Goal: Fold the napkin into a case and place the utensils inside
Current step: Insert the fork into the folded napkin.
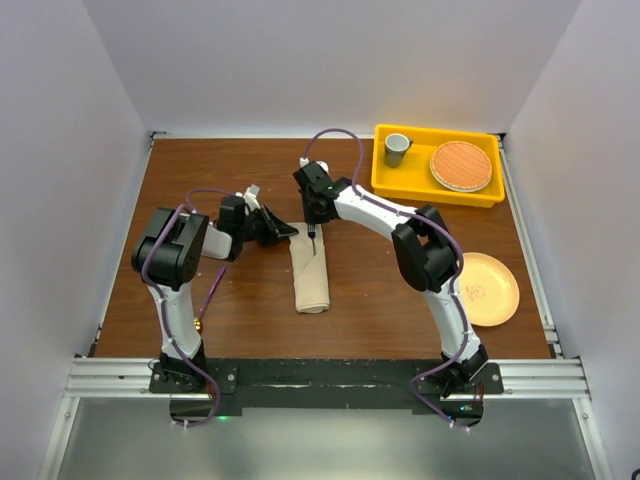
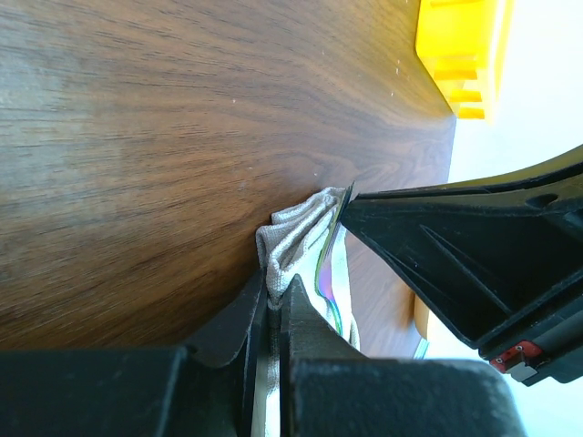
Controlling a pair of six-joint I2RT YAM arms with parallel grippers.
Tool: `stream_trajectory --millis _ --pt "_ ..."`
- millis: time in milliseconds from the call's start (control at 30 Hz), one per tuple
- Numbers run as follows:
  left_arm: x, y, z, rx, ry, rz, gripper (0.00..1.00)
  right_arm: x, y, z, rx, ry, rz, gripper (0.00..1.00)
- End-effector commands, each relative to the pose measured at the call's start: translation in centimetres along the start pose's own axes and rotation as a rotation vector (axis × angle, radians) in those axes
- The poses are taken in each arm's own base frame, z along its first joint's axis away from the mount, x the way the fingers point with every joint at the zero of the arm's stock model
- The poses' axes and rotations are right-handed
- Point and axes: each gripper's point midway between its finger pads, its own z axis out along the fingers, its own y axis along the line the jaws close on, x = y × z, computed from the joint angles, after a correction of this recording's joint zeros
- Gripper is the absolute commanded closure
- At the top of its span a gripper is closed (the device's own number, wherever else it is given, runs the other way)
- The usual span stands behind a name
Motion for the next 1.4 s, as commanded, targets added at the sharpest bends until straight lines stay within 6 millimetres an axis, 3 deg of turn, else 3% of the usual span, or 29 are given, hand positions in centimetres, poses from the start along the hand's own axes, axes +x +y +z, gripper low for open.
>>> stream_trajectory --millis 0,433,767,933,1367 --pt "-1.0 0.4 0.3 -0.005 -0.028 0.016 1.0 -0.2 -0.4 -1.7 0.002 -0.001 0.013 0.89" --pt "-1.0 0.3 0.4 -0.003 -0.03 0.017 1.0 1.3 -0.2 -2.8 -0.031 0.049 0.004 0.89" --pt "-1.0 0.3 0.4 0.0 -0.03 0.018 1.0 -3.2 0.9 -4.3 -0.06 -0.071 -0.005 0.59" --pt "-1.2 0.1 0.4 0.005 -0.032 0.018 1.0 -3.8 1.1 -3.0 -0.044 -0.08 -0.005 0.56" --pt "-1.1 0.2 0.4 0.007 -0.031 0.016 1.0 -2.8 0.7 -1.0 -0.021 -0.054 -0.006 0.56"
